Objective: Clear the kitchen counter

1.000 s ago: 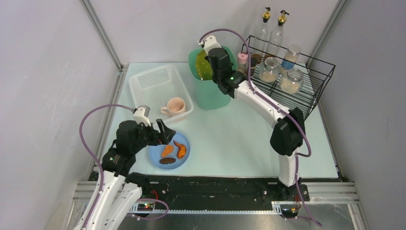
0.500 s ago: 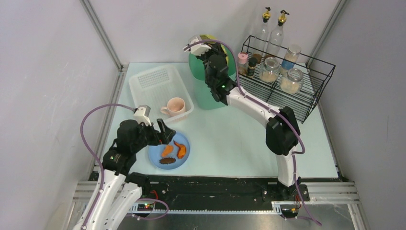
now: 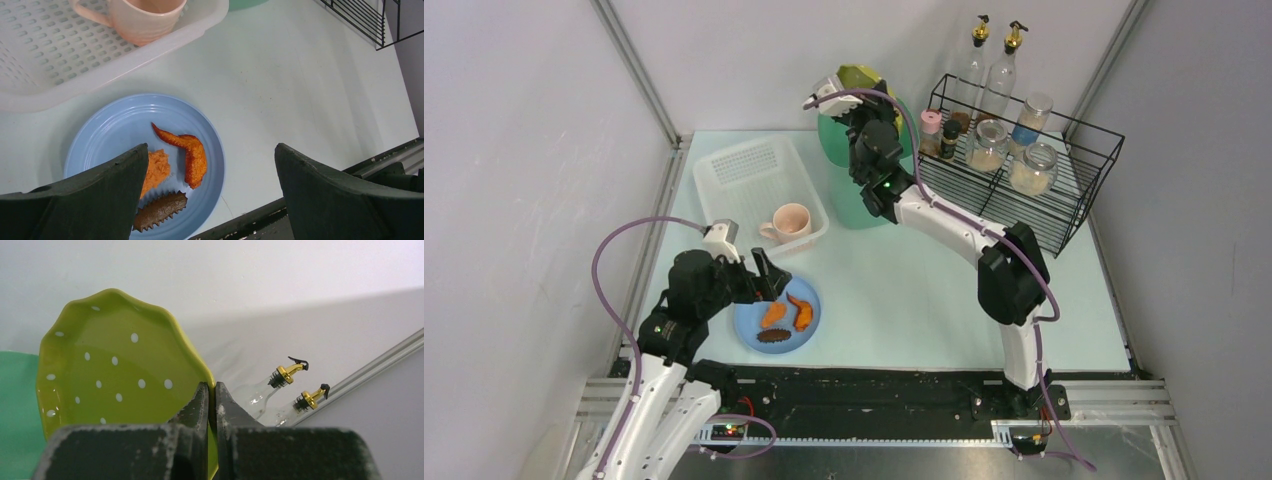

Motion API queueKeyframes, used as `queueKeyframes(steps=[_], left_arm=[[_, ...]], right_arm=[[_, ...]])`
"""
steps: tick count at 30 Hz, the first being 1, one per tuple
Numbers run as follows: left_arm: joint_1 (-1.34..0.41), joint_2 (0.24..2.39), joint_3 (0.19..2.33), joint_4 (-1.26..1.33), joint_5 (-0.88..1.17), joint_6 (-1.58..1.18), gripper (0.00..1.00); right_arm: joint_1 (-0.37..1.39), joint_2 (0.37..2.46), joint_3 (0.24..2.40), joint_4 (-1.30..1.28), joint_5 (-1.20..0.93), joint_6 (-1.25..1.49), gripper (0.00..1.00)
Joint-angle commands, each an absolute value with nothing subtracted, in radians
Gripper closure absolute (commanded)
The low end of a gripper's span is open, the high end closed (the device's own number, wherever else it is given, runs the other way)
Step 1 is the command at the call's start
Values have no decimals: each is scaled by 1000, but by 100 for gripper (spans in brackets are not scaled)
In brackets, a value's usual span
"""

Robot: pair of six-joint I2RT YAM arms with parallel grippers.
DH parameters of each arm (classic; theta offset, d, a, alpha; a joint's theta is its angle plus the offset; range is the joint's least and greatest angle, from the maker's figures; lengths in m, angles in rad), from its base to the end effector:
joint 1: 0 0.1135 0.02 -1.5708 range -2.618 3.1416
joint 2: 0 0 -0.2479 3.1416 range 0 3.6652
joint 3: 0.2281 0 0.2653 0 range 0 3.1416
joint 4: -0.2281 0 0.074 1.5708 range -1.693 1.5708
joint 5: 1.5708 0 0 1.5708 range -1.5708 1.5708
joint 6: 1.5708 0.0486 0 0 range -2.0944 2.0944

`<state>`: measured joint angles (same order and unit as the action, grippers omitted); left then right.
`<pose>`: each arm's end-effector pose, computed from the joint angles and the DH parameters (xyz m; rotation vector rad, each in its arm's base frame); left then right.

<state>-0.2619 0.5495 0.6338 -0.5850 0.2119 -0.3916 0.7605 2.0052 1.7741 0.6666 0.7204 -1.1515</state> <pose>0.1593 -0.0533 0.2662 -0.0040 2.1183 -0.6151 0.3770 0.3144 0.3842 -0.5261 1.1704 -0.7448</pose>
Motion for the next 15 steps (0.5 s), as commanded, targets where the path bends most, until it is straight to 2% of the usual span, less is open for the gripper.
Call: queueKeyframes(steps=[1, 9, 15], left_arm=[[-267, 551, 630, -555, 210, -381, 0], [-267, 552, 630, -555, 210, -382, 0], [-267, 543, 631, -554, 209, -382, 0]], right_arm=[[768, 1940, 1914, 750, 749, -1076, 100], [775, 1845, 1962, 573, 788, -898, 100], [777, 1778, 2045, 331, 788, -713, 100]])
